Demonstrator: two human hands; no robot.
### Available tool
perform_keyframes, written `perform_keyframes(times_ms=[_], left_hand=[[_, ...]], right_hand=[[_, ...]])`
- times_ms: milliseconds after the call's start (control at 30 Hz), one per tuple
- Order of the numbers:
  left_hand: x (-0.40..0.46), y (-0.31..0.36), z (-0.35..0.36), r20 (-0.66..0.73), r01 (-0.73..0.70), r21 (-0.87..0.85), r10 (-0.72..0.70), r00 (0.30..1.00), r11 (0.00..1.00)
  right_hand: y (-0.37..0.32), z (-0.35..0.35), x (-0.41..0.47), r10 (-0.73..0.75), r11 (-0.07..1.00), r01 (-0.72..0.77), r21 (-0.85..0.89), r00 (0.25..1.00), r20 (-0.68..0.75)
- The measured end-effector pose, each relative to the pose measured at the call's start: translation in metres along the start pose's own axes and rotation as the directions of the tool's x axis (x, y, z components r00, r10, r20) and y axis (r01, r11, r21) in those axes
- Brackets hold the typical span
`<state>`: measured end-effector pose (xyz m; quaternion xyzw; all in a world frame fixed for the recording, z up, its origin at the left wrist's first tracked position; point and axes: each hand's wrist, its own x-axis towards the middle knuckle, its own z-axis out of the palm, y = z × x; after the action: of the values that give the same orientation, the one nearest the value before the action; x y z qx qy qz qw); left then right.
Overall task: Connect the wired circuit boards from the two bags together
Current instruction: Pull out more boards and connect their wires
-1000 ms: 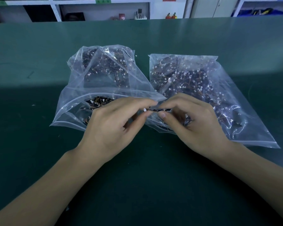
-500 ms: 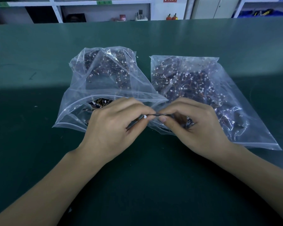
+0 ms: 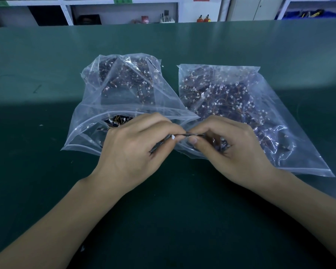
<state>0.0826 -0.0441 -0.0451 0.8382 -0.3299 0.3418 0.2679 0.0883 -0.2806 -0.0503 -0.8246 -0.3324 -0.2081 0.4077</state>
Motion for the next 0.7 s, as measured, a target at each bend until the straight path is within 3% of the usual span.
perform_keyframes(times_ms=[267,533,700], left_hand=[[0.0,-0.001,-0.003,-0.01,0.047,-0.05,-0.048,0.999,0.998],[0.006,0.005,-0.006,-0.099,-0.025,0.006,0.026,0.995,1.0],[0.006,0.004,-0.004,-0.022,-0.094,0.033,0.095,0.995,0.995]], right_hand=[[0.005,-0.009,0.0,0.009,0.968,0.021,-0.248,0.993,0.116],[0.01,-0.011,0.0,0.019,0.992,-0.031,-0.125,0.995,-0.095],[0.01,-0.012,0.0,-0.002,0.996,-0.01,-0.087,0.991,-0.137]])
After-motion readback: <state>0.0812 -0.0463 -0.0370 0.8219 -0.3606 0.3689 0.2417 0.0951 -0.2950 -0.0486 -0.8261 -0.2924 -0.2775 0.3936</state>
